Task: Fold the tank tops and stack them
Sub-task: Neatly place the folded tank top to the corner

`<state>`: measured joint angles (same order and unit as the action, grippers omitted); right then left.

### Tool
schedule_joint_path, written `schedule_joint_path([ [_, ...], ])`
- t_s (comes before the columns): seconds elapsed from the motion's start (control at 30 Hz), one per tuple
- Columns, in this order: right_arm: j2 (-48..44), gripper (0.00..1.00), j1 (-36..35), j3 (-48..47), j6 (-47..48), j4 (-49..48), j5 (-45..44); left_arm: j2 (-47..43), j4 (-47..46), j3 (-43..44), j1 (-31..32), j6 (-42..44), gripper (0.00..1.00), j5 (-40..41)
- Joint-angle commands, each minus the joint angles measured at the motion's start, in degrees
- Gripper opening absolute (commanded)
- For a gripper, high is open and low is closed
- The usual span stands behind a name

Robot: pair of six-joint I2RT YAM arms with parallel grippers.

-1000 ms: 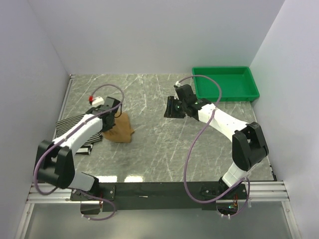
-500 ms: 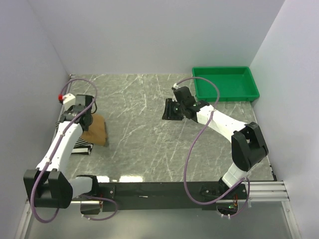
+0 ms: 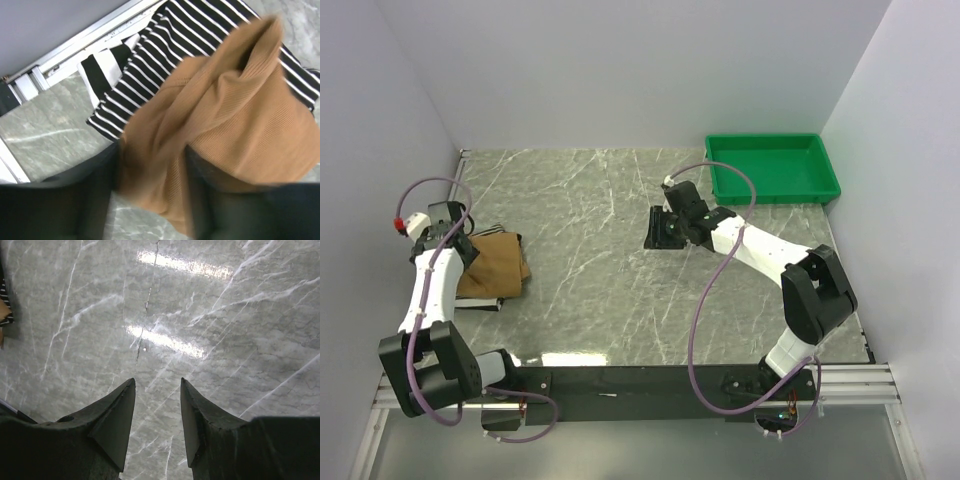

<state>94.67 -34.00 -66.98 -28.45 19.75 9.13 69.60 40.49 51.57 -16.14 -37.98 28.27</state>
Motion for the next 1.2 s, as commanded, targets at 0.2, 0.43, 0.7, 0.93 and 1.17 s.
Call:
schedule_joint_path([
  [0.2, -3.4, 0.51, -0.5, 2.0, 1.0, -0.8, -2.3, -0.7, -2.3, 7.0, -4.2, -4.0, 0.99, -8.6],
  [0.43, -9.5, 0.55, 0.2, 3.9, 0.2, 0.1, -5.0, -6.7, -5.6, 10.7, 3.4, -4.2, 0.99, -21.8],
  [0.7, -25.1, 0.59, 1.7, 11.8, -2.5, -0.4, -10.8, -11.6, -15.4, 4.3, 31.8, -12.0, 0.99, -19.3],
  [0.93, -42.7, 0.73, 1.7, 25.6, -6.1, -2.8, -16.4, -5.0, -20.9, 1.3, 61.5, -15.2, 0.99, -7.8],
  [1.17, -54.1, 0.88, 1.7, 31.3, -8.7, 0.4, -24.0, -2.5, -28.0, -2.3, 65.7, -14.5, 0.99, -9.8],
])
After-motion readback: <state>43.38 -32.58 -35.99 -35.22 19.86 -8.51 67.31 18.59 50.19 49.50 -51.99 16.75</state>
